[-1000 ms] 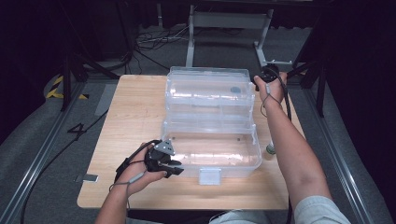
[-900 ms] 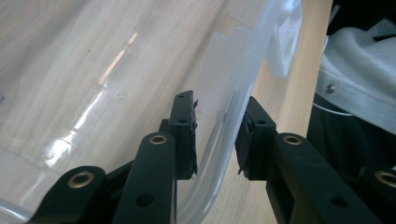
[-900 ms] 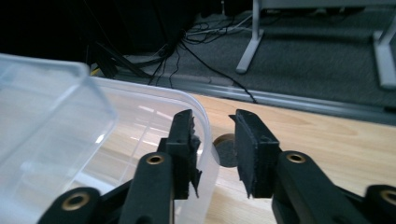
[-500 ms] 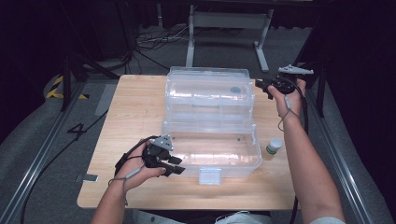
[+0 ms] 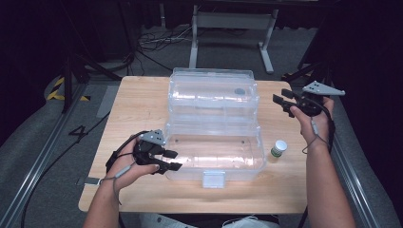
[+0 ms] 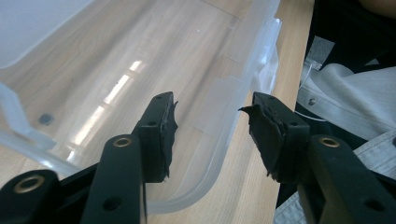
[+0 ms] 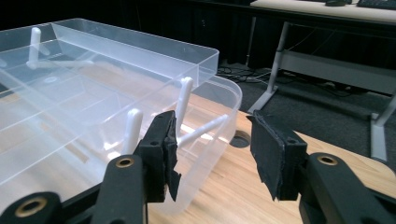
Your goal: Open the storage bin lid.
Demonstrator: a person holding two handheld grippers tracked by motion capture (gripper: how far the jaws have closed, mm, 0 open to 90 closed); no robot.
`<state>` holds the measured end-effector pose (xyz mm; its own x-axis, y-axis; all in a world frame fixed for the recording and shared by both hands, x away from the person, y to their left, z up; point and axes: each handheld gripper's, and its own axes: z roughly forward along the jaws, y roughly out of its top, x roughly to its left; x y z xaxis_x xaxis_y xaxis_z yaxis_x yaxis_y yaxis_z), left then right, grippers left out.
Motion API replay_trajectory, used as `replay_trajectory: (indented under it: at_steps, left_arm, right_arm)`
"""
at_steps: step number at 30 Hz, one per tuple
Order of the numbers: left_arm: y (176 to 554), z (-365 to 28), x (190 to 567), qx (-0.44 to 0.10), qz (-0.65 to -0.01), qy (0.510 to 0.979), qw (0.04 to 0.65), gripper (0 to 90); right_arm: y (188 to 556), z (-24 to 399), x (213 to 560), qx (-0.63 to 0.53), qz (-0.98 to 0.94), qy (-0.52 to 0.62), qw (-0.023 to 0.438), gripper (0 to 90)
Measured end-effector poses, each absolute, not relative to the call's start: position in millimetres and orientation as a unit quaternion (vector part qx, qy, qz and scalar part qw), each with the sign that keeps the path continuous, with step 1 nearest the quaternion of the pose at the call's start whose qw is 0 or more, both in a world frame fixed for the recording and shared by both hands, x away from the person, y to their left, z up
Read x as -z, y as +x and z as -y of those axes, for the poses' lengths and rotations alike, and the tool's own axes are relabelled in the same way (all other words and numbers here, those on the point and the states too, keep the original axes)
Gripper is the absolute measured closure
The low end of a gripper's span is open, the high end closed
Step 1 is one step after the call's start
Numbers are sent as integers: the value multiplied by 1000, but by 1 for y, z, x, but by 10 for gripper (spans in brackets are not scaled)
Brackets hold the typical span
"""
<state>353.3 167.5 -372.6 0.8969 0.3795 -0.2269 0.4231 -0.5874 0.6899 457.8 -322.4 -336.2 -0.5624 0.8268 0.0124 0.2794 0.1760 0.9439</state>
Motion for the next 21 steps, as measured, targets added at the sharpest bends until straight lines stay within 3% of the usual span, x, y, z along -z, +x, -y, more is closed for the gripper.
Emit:
replay_trajectory:
  at_steps: [21]
  left_arm:
    - [367,-198,362,-22,-289,870,399,426]
  right_arm:
    - [424,352,327,-539,-719,379,222,521]
